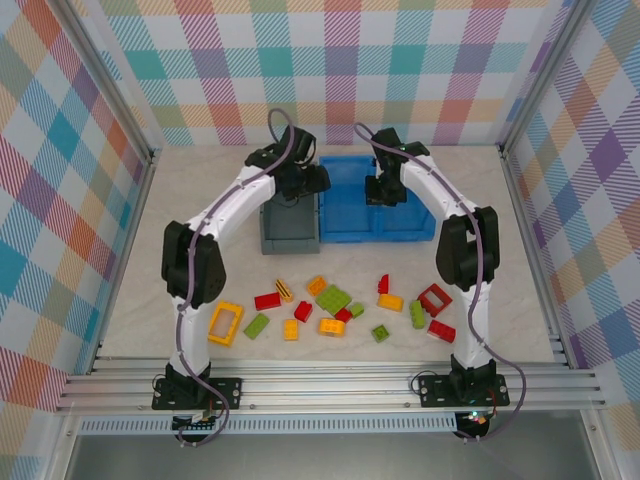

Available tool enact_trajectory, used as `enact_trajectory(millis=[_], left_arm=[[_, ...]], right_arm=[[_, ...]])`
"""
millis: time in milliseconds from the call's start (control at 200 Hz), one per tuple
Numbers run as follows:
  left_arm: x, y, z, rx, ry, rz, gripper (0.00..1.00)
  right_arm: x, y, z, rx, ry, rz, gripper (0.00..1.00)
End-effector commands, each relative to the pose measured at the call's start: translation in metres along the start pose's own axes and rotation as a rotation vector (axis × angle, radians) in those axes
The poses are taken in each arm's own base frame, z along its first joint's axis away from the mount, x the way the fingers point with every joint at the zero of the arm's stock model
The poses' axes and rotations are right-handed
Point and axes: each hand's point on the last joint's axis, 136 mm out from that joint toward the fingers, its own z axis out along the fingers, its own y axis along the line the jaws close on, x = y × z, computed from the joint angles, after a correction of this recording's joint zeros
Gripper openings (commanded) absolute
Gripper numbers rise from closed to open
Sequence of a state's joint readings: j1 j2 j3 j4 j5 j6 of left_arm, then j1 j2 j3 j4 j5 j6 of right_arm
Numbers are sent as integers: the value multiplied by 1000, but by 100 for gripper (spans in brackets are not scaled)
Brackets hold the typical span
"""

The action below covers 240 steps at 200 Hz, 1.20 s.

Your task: Sort the legos into containers by color

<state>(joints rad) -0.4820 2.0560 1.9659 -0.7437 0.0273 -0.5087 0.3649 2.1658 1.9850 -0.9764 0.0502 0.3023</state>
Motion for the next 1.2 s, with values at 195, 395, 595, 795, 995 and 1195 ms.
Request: enact_trajectory(millis=[195,395,595,795,995,1195], left_arm=[[-8,8,-63,-14,-85,1,65],[7,21,-93,-27,-96,-19,65],[46,51,-130,-85,-37,-10,63],[113,99,-156,-180,79,-9,58],[200,159,-162,-304,236,-59,48],[262,196,-142,-387,318,-105,47]], right_arm=[[0,28,-10,-101,7,20,14],[-12,23,-49,-73,-87,27,49],[-15,20,-124,-88,-242,33,59],[34,49,-190,-240,-357,-2,60],[166,128,-212,-530,-364,-204,60],[282,170,-199,-717,-313,-317,60]])
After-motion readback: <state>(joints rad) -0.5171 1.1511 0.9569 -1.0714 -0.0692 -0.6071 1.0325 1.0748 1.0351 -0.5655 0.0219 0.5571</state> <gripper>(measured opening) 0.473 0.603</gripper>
